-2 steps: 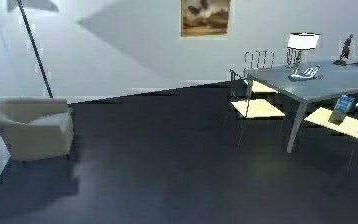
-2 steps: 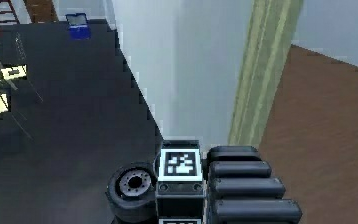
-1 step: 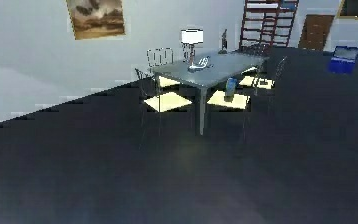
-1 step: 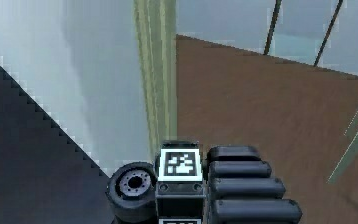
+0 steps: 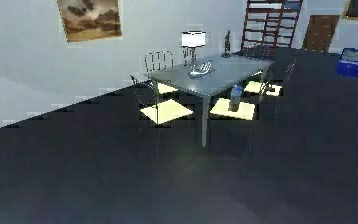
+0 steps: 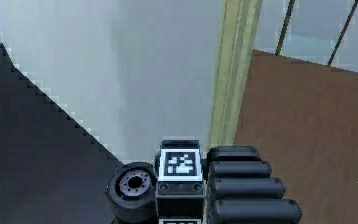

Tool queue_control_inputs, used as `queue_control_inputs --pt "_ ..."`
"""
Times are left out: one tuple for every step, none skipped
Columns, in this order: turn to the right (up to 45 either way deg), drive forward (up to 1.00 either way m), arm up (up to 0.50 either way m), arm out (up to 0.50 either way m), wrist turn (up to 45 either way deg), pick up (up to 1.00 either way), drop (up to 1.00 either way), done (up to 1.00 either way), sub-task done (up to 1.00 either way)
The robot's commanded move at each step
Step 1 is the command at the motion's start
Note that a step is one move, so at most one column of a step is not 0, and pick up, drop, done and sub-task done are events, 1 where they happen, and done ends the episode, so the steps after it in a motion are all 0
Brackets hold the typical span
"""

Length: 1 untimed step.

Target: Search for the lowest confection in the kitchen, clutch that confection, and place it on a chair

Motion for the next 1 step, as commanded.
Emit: queue_control_inputs --pt "-30.0 0.00 0.00 0.00 0.0 0.00 0.00 0.00 0.00"
